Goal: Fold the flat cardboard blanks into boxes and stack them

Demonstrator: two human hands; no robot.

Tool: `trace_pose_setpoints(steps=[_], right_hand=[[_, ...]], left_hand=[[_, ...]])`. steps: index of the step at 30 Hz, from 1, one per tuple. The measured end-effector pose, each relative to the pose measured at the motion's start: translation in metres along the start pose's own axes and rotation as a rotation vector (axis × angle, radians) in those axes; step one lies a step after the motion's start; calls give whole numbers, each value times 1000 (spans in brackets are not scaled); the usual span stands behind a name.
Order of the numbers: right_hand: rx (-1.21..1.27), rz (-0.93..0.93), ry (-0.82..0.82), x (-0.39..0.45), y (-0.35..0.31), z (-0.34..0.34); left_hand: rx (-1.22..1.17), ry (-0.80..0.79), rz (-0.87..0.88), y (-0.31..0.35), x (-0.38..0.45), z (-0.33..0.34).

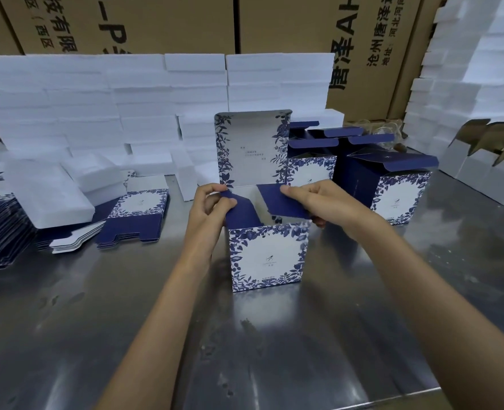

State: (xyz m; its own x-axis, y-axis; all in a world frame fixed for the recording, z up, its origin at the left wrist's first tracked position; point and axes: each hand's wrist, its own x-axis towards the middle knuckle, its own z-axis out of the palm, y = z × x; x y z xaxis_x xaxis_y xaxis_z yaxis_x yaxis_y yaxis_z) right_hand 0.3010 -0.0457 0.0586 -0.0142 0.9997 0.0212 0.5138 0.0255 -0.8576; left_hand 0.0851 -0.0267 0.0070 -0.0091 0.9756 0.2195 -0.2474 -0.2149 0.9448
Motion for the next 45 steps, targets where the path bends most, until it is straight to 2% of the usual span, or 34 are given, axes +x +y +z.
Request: trace_pose_setpoints(steps=[6, 10, 16, 22, 26, 30, 33, 36, 45], right_hand=[[58, 18, -80, 8, -2, 1], [-16, -4, 33, 13, -8, -6], [294, -133, 59, 13, 8, 2], [194, -130, 33, 8, 11, -1], [168, -113, 107, 9, 4, 6], [107, -74, 154, 15, -14, 9], [-37, -114, 63, 23, -31, 23], [-123, -99, 29, 29, -38, 39], [-252, -95, 37, 29, -35, 42]], left_hand=[[-30, -43, -30, 2, 0, -4], [-143, -23, -30, 4, -1, -4], [-87, -70, 8, 6, 1, -5], [-57, -48, -2, 5, 2, -7], [87, -20, 45, 6, -1, -8], [300, -107, -34, 29, 7, -7], [600, -155, -98, 52, 22, 10], [815, -166, -63, 51, 28, 31], [818, -112, -52, 40, 29, 34]])
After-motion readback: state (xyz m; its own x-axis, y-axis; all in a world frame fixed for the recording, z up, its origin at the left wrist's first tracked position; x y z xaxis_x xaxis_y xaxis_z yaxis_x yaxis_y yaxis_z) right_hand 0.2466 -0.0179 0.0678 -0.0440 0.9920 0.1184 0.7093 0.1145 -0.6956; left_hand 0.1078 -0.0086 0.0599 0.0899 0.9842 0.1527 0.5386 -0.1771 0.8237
